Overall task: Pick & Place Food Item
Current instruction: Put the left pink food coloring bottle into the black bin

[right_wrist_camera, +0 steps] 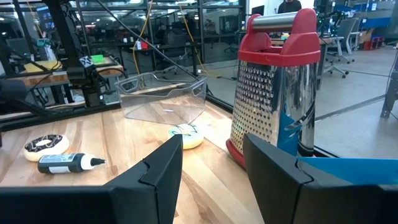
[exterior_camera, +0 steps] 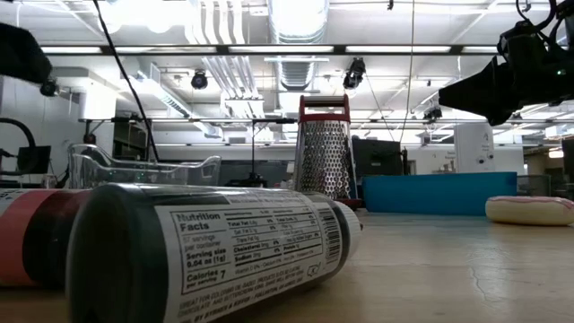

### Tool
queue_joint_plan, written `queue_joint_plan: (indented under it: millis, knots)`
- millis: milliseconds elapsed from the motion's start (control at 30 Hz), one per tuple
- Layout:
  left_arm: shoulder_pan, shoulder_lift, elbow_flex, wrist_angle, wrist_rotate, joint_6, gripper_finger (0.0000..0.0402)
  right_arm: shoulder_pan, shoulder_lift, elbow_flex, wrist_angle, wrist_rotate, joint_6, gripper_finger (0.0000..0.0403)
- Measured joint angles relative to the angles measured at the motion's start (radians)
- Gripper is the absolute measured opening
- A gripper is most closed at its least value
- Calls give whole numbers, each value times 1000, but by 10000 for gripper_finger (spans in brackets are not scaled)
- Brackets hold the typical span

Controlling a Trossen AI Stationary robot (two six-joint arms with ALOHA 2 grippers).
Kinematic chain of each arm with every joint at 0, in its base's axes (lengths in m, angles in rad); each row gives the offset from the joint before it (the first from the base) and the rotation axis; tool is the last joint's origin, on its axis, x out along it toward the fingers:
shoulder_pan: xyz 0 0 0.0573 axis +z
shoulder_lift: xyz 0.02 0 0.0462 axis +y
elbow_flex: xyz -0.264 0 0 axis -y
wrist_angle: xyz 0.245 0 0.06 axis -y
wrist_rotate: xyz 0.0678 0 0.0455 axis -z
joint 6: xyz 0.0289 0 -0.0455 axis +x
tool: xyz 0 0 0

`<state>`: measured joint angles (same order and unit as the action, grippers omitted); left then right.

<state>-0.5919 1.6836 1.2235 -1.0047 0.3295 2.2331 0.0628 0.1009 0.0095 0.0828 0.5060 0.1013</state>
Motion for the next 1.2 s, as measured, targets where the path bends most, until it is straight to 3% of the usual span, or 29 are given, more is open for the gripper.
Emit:
queue_joint_plan:
  millis: [333,667,967,1200]
  knots:
    - [13,43,16,32,-241,232,248,0,0,0,0,0,0,164]
    - [89,125,62,146,-288,350,248,0,0,0,0,0,0,164]
    - [126,189,214,45,-252,403,248,0,0,0,0,0,0,164]
    - [85,287,360,-104,-419,448,248,0,0,0,0,0,0,164]
